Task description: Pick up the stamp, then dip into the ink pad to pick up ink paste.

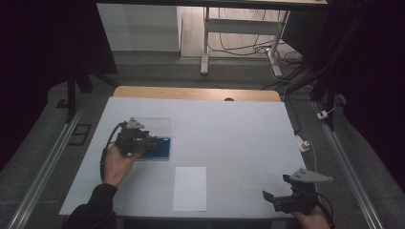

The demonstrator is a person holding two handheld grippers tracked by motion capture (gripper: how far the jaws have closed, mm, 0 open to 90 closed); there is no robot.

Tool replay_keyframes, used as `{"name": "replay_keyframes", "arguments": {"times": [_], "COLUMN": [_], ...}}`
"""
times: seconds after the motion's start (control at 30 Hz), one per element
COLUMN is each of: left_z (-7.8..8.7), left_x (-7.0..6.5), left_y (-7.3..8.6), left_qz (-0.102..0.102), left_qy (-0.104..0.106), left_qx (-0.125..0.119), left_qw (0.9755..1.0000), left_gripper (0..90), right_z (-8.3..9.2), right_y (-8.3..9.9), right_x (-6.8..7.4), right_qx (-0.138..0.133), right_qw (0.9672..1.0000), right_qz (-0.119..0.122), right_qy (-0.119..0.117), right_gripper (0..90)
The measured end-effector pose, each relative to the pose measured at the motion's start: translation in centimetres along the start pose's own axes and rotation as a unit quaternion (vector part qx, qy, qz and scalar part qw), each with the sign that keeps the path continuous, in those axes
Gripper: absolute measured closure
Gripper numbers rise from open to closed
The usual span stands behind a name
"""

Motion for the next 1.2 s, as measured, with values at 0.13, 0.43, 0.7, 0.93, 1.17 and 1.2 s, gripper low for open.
{"name": "replay_keyframes", "arguments": {"times": [0.13, 0.43, 0.7, 0.93, 1.17, 1.2], "left_z": [0.2, 0.0, -0.8, -1.4, -1.7, -1.8], "left_x": [-0.2, 0.0, 0.7, 1.1, 1.1, 1.1], "left_y": [-0.1, 0.2, 1.1, 1.8, 1.9, 2.0], "left_qz": [-0.005, 0.004, 0.001, 0.013, 0.005, 0.006], "left_qy": [-0.006, 0.008, -0.009, -0.002, -0.001, -0.001], "left_qx": [0.001, 0.013, 0.033, 0.048, 0.054, 0.055], "left_qw": [1.0000, 0.9999, 0.9994, 0.9988, 0.9986, 0.9985], "left_gripper": [58.3, 58.3, 58.4, 58.4, 58.4, 58.4], "right_z": [0.0, 0.0, 0.0, 0.0, 0.0, 0.0], "right_y": [0.0, 0.0, 0.0, 0.0, 0.0, 0.0], "right_x": [0.0, 0.1, 0.0, 0.0, 0.0, 0.0], "right_qx": [0.001, 0.000, -0.001, -0.001, -0.001, -0.001], "right_qw": [1.0000, 1.0000, 1.0000, 1.0000, 1.0000, 1.0000], "right_qz": [0.001, 0.002, 0.003, 0.003, 0.002, 0.002], "right_qy": [0.000, 0.000, 0.000, -0.001, -0.001, -0.001], "right_gripper": [0.4, 0.4, 0.4, 0.4, 0.4, 0.4]}}
Point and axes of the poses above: each handheld gripper's, and its own axes: z roughly backward along the jaws, y roughly out of its underside, x roughly to its left, the point moved 5 cm from there along -z, roughly forward along the jaws, and after that the axes turned 3 degrees about z, right-handed, at the moved point
